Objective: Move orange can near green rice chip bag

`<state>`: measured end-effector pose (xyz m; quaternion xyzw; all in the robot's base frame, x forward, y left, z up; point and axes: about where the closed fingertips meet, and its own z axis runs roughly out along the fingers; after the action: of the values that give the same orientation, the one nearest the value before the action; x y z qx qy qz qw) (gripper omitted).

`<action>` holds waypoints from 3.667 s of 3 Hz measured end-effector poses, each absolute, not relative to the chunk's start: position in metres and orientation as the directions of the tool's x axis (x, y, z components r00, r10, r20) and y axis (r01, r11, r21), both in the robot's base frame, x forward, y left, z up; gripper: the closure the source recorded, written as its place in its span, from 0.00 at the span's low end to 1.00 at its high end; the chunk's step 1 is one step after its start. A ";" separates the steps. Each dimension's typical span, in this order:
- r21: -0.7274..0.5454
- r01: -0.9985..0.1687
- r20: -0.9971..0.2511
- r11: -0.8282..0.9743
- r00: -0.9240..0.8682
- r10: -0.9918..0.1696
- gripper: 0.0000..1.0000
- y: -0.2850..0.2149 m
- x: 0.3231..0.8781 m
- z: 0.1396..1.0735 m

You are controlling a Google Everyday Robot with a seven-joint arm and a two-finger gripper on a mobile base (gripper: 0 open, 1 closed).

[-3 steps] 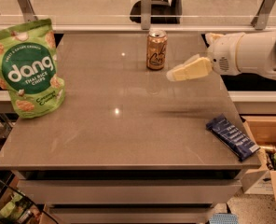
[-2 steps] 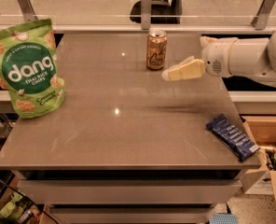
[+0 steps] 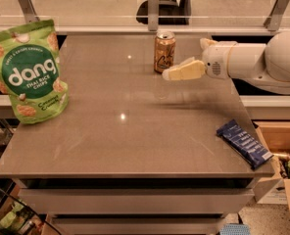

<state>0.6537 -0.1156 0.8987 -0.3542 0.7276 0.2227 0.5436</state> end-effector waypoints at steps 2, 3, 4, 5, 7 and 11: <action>-0.048 -0.778 -0.965 0.627 -0.127 -0.232 0.00 -0.098 0.682 0.894; -0.043 -0.788 -0.971 0.614 -0.111 -0.211 0.00 -0.089 0.696 0.893; -0.042 -0.796 -0.976 0.603 -0.097 -0.197 0.00 -0.081 0.708 0.894; -0.047 -0.803 -0.976 0.594 -0.090 -0.198 0.00 -0.076 0.716 0.893; -0.049 -0.815 -0.976 0.578 -0.084 -0.201 0.18 -0.065 0.723 0.892; -0.046 -0.824 -0.976 0.564 -0.083 -0.201 1.00 -0.054 0.722 0.890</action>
Offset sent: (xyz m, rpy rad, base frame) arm 0.0449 0.0223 -0.0068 0.0753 -0.0402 0.0465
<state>0.7222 -0.0537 0.8902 -0.3759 0.6818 0.2769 0.5632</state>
